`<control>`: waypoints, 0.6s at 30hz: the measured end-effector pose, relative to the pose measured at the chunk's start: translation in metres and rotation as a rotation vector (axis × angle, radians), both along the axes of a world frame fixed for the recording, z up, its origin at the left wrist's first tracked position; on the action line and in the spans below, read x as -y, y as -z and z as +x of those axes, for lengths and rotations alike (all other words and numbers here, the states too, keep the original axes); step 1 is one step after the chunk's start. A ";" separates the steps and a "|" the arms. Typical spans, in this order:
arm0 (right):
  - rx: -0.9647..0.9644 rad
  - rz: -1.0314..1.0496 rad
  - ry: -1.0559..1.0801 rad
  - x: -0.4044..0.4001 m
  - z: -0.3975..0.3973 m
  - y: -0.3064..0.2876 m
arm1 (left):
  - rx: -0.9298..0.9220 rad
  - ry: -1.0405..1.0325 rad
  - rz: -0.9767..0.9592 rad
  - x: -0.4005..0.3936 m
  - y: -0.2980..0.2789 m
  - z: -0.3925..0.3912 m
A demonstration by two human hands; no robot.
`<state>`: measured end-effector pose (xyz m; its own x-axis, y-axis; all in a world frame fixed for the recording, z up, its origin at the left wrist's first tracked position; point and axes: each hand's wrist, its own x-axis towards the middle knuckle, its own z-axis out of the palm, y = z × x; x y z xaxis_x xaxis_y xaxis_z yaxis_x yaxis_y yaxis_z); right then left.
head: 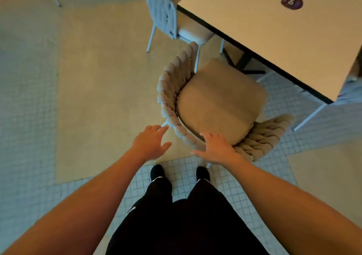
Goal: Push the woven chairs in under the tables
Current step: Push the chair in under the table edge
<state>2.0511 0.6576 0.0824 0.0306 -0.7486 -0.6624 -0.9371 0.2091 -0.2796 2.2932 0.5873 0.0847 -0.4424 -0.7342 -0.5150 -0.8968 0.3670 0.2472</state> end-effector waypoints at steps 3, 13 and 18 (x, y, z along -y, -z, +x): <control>-0.037 0.022 0.104 -0.009 0.006 0.006 | -0.043 0.137 -0.031 0.024 0.007 0.004; -0.091 0.055 0.313 -0.025 0.019 0.030 | -0.073 0.510 -0.144 0.071 0.053 -0.027; -0.128 0.084 0.335 -0.027 0.016 0.050 | 0.101 0.646 -0.179 0.084 0.078 -0.047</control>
<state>2.0675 0.6850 0.0328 -0.2940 -0.6457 -0.7047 -0.8390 0.5275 -0.1334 2.2465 0.5034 0.0071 -0.7774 -0.4162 -0.4717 -0.4989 0.8646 0.0594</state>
